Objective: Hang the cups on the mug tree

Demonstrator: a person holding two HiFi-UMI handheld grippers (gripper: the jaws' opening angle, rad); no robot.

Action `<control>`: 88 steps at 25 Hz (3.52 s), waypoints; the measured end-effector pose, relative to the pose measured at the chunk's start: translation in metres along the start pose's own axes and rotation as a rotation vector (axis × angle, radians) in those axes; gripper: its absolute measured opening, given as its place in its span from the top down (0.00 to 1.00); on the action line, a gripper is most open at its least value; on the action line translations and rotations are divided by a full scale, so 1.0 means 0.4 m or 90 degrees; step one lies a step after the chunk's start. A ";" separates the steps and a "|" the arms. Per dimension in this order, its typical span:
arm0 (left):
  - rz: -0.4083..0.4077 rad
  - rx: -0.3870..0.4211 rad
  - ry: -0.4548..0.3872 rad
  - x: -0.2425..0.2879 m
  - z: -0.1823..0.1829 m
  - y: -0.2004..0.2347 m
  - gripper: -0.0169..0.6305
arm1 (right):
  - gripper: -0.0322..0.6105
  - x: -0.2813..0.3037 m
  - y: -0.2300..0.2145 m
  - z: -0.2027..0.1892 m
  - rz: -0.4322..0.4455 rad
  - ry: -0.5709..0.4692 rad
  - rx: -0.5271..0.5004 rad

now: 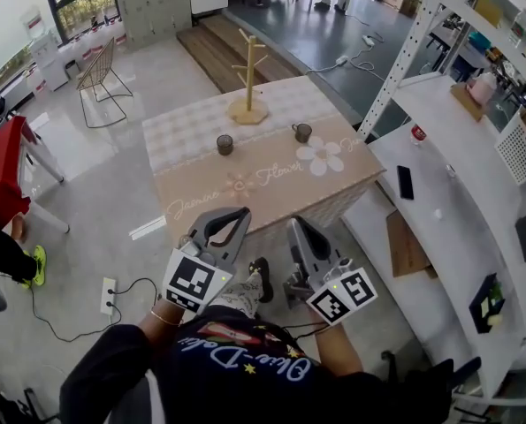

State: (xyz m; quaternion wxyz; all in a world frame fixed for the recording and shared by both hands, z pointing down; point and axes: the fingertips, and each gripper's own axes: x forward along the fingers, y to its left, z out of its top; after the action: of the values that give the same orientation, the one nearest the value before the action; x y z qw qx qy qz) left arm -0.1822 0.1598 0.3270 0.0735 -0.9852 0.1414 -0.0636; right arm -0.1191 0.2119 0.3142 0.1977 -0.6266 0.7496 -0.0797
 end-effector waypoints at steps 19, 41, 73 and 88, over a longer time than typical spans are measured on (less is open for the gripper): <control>0.013 -0.028 -0.007 0.109 -0.014 0.070 0.96 | 0.94 0.076 -0.099 0.016 0.005 0.020 -0.011; -0.038 -0.038 -0.017 0.291 0.002 0.066 0.96 | 0.94 0.080 -0.270 0.067 -0.044 0.011 -0.009; -0.058 -0.064 -0.034 0.551 0.020 0.198 0.96 | 0.93 0.204 -0.485 0.143 -0.088 0.056 -0.066; -0.083 -0.092 -0.043 0.655 -0.005 0.250 0.96 | 0.93 0.246 -0.568 0.151 -0.107 0.082 -0.063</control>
State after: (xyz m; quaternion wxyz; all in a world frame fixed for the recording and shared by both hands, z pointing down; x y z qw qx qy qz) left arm 0.0398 -0.0109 0.3399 0.0029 -0.9966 0.0786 -0.0248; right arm 0.0978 0.0783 0.3235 0.1105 -0.6899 0.7086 -0.0990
